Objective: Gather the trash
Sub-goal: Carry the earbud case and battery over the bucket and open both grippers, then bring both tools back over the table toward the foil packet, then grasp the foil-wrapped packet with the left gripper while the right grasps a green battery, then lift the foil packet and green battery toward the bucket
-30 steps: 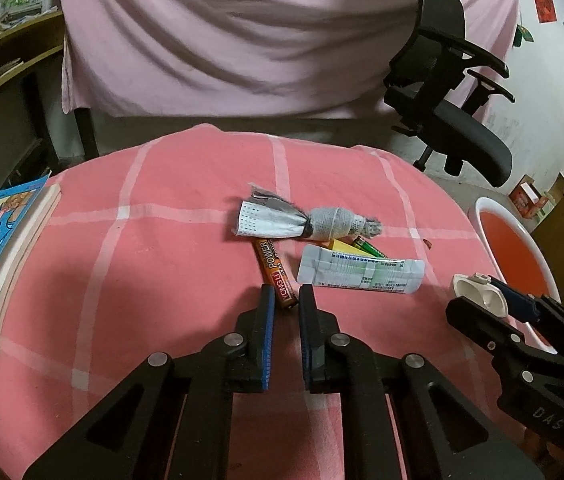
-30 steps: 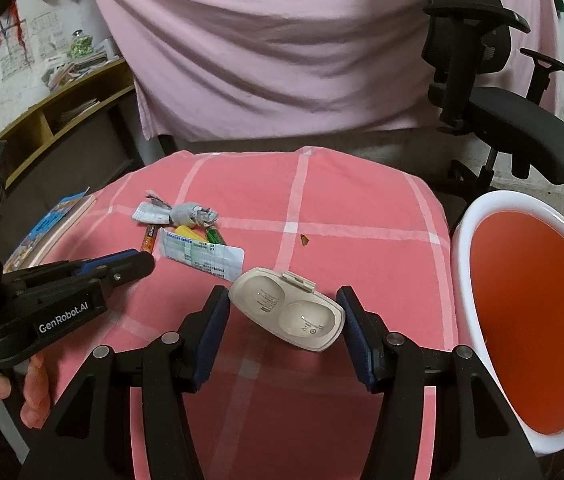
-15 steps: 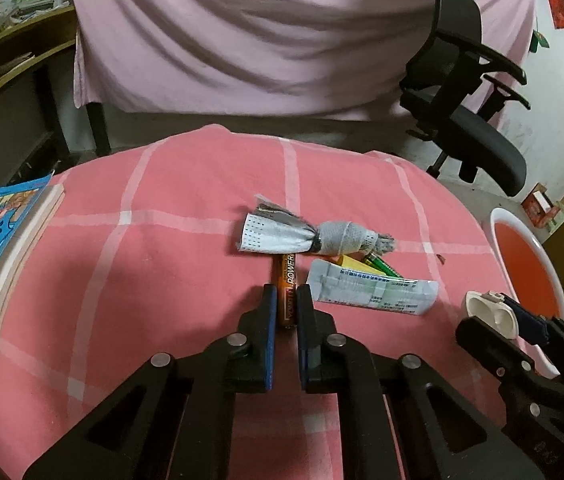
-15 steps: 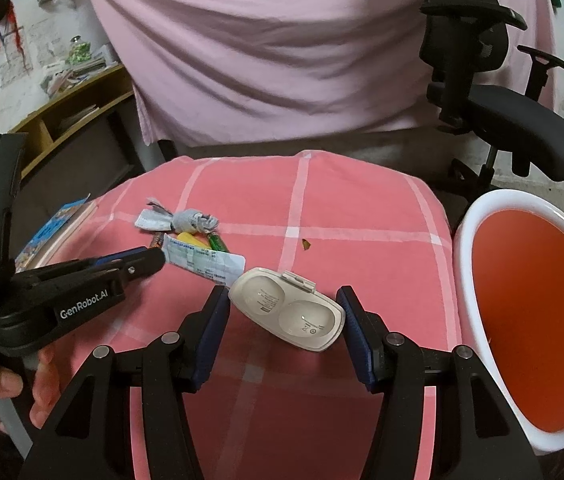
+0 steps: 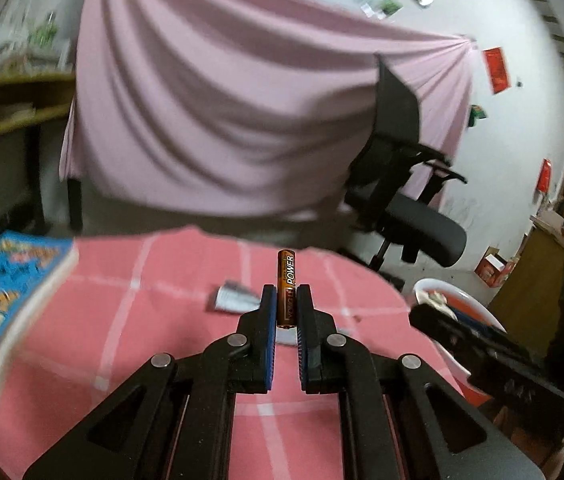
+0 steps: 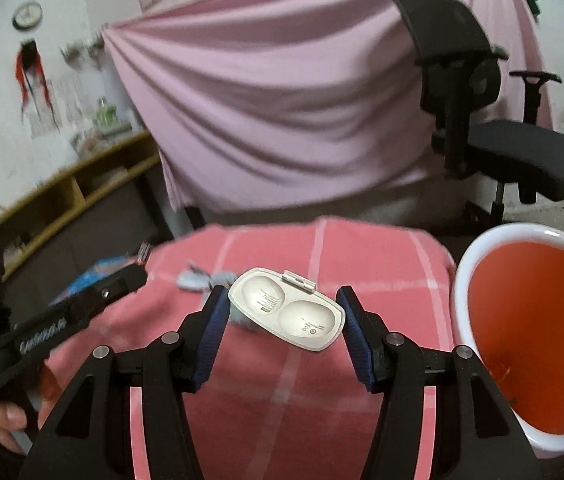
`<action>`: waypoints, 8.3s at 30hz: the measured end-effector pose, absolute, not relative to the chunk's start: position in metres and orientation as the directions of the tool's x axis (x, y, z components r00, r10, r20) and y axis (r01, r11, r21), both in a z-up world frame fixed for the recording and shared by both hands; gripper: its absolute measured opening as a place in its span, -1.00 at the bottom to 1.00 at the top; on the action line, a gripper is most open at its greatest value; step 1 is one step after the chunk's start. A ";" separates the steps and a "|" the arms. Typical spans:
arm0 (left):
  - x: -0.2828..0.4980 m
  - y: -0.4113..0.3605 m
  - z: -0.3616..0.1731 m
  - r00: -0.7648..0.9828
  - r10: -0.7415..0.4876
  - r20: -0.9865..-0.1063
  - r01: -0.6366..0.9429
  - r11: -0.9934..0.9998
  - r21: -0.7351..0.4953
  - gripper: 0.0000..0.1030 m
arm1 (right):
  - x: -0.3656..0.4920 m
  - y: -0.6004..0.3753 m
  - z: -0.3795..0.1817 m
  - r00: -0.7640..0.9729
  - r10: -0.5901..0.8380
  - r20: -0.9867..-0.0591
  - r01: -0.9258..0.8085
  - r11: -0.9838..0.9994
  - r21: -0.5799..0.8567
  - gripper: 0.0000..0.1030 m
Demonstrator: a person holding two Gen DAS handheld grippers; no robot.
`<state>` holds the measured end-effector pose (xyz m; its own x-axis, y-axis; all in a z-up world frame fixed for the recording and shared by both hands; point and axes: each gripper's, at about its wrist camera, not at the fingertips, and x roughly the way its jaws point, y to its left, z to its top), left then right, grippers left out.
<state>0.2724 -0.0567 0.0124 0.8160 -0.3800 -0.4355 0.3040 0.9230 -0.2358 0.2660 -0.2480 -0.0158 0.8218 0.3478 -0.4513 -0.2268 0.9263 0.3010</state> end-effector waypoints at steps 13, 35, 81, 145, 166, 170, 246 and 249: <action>0.241 -0.096 0.050 0.844 -0.430 -0.322 0.375 0.901 -0.220 -0.87 | 0.208 -0.293 0.022 0.988 0.150 -0.023 -0.136 0.944 0.301 0.04; 0.284 -0.286 0.051 0.614 -0.607 -0.504 0.603 0.773 -0.196 -0.87 | 0.209 -0.421 -0.019 0.966 -0.117 -0.231 0.225 0.819 0.528 0.04; 0.238 -0.053 0.068 0.968 -0.146 -0.203 0.108 0.977 -0.185 0.74 | 0.208 -0.293 0.035 0.996 -0.012 -0.088 0.032 0.970 0.240 1.00; 0.395 -0.040 -0.028 0.556 -0.416 -0.720 0.238 0.909 -0.342 -0.50 | 0.323 -0.225 -0.032 0.751 0.216 -0.624 -0.148 0.976 0.160 0.54; 0.338 -0.051 -0.025 0.692 -0.200 -0.694 0.140 0.980 -0.143 -1.00 | 0.342 -0.212 -0.049 0.650 0.241 -0.720 -0.204 0.969 0.141 0.53; 0.326 -0.047 -0.031 0.676 -0.126 -0.726 0.064 0.992 -0.113 -1.00 | 0.345 -0.196 -0.055 0.596 0.271 -0.756 -0.289 0.951 0.113 0.08; 0.212 -0.109 0.070 0.915 -0.322 -0.244 0.292 0.944 -0.152 -1.00 | 0.204 -0.288 0.032 0.998 0.054 -0.019 -0.049 0.981 0.186 -0.84; 0.218 -0.131 0.072 0.896 -0.365 -0.254 0.335 0.930 -0.153 -1.00 | 0.200 -0.307 0.031 1.000 0.015 -0.012 -0.013 0.979 0.204 -0.84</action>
